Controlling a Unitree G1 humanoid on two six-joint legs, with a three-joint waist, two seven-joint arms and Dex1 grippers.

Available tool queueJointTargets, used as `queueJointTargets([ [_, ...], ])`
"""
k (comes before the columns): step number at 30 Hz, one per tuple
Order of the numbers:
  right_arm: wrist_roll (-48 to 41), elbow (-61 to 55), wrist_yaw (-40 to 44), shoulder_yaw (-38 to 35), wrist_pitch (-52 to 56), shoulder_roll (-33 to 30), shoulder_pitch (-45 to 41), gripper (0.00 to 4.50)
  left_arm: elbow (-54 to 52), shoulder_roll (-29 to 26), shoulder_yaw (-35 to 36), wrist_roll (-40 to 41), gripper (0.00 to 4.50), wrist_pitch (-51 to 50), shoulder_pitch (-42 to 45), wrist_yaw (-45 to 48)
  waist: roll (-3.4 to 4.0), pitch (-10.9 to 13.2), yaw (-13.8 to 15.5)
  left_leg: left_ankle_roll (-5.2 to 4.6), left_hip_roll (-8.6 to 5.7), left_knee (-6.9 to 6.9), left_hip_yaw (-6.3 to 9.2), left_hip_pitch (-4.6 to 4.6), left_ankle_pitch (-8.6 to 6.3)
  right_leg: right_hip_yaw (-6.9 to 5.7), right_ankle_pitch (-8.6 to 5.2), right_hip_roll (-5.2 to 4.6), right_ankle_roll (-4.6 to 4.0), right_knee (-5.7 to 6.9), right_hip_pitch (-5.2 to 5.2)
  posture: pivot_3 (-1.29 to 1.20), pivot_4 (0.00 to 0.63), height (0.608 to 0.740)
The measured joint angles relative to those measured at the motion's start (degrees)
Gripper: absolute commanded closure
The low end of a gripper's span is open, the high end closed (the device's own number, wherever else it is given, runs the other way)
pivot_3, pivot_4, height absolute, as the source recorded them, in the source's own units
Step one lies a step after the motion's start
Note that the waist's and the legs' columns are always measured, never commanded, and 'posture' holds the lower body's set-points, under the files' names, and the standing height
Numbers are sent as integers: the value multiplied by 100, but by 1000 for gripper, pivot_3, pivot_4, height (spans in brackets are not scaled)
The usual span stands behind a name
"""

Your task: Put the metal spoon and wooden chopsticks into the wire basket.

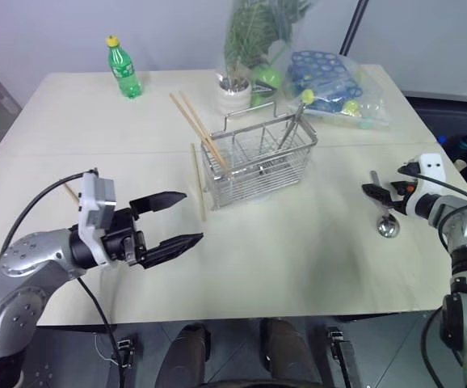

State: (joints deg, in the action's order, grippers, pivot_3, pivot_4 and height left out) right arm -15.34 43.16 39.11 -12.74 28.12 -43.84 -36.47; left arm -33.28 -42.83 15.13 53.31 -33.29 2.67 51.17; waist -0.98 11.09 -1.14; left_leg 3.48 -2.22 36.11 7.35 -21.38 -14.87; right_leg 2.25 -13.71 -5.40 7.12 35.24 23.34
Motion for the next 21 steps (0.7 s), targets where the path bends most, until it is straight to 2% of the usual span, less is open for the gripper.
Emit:
queueJointTargets([
  [7, -6, -653, -52, -75, 437, -17, 312, 0, 502, 102, -464, -445, 51, 244, 469, 311, 0, -1, 9, -1, 0, -1, 1, 0, -1, 1, 4, 2, 8, 0, 0, 0, 150, 740],
  [13, -88, -1262, -89, -215, 733, -14, 700, 0, 648, 203, -512, -533, 51, 283, 717, 366, -1, -1, 12, -3, 0, 0, 1, 0, -2, 1, 9, 2, 17, 0, 0, 0, 150, 740],
  [16, -97, -1367, -145, -243, 784, -11, 782, 846, 699, 240, -530, -541, 0, 283, 728, 382, -3, -3, 14, -3, 0, 1, 1, 0, -2, 2, 9, 2, 16, 0, -1, 0, 150, 740],
  [21, -84, -1413, -158, -287, 818, -5, 850, 3308, 745, 246, -531, -544, 0, 283, 872, 383, -6, -5, -4, -3, 2, 0, 1, 2, -2, 2, 9, 3, 17, 0, -1, 0, 150, 740],
])
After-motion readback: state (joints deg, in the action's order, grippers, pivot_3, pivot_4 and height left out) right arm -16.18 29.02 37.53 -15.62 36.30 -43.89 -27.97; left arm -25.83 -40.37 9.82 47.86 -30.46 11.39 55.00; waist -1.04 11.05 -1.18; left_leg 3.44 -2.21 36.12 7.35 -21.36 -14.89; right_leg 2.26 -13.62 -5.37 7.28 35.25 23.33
